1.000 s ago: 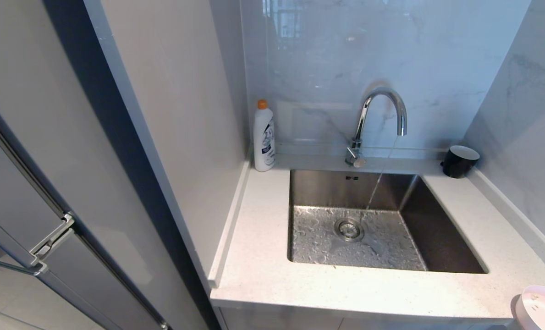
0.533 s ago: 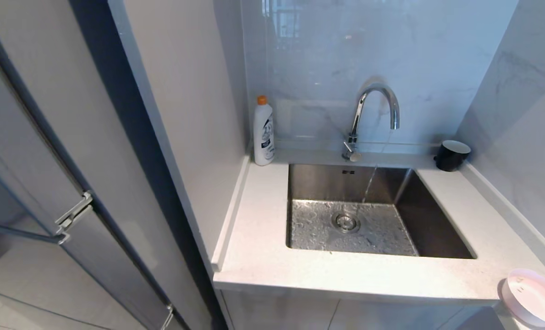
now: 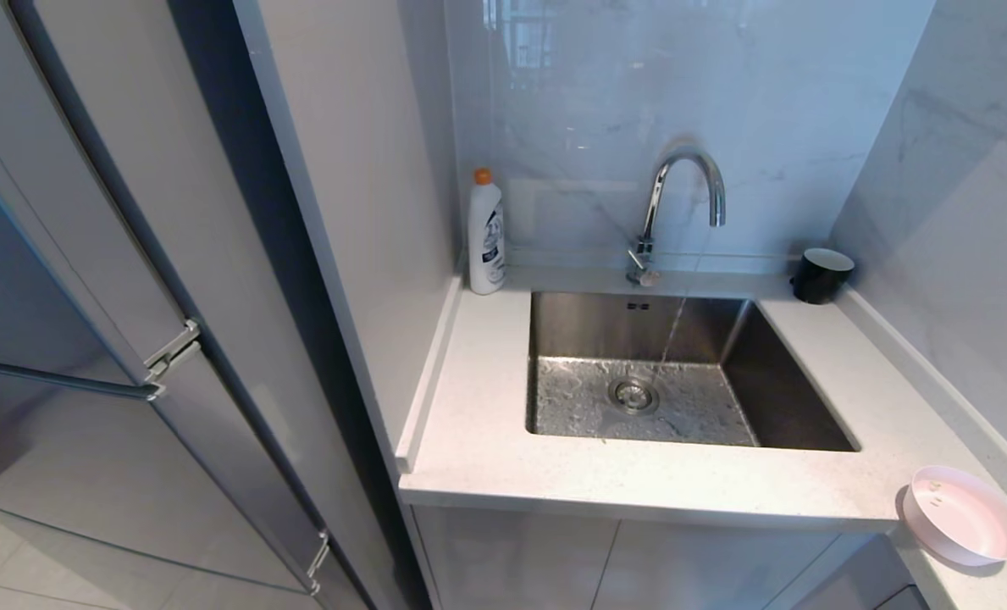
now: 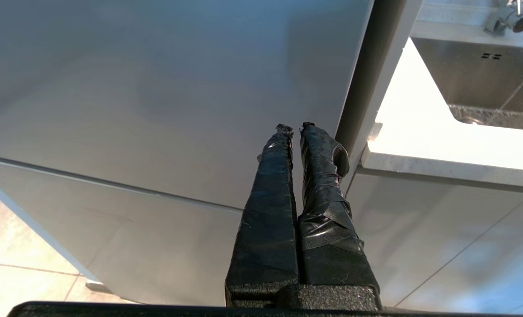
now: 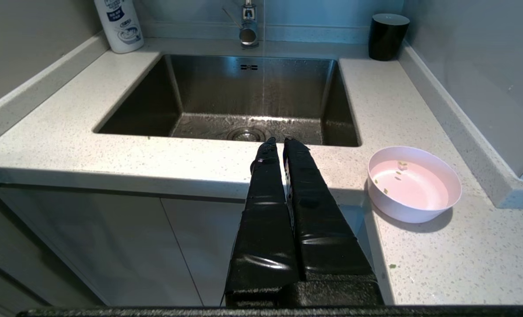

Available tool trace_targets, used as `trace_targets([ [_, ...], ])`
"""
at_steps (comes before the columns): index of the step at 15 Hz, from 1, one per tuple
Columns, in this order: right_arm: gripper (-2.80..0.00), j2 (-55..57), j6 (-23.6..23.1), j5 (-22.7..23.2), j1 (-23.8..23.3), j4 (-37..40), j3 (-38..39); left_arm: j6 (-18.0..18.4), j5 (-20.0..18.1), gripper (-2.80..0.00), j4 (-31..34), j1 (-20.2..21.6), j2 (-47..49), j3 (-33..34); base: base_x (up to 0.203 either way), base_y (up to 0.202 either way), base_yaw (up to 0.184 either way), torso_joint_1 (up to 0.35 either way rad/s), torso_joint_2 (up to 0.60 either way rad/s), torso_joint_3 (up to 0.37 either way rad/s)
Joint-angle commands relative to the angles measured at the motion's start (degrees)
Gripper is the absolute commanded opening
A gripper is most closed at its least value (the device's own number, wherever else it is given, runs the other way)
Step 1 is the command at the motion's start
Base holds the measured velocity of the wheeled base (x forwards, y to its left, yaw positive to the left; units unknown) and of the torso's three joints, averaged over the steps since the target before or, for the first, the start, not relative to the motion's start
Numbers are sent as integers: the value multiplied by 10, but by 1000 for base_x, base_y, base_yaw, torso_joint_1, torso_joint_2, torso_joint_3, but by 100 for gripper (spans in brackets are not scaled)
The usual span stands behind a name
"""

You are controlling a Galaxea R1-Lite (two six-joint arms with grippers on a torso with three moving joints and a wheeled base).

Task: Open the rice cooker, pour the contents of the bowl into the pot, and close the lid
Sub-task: Turn off the tap

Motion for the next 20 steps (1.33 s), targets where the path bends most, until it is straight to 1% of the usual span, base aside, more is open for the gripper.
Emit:
trace_targets([
  [1,-280,1,0,0,0,1,15,0,0,-280,0,0,0,0,0,0,0,0,0,0],
  [4,-280,1,0,0,0,0,15,0,0,-280,0,0,1,0,2,75,-12,2,5,2],
  [16,-280,1,0,0,0,0,16,0,0,-280,0,0,1,0,0,191,-3,3,3,2],
  [20,-280,1,0,0,0,0,16,0,0,-280,0,0,1,0,0,25,-1,1,1,0],
])
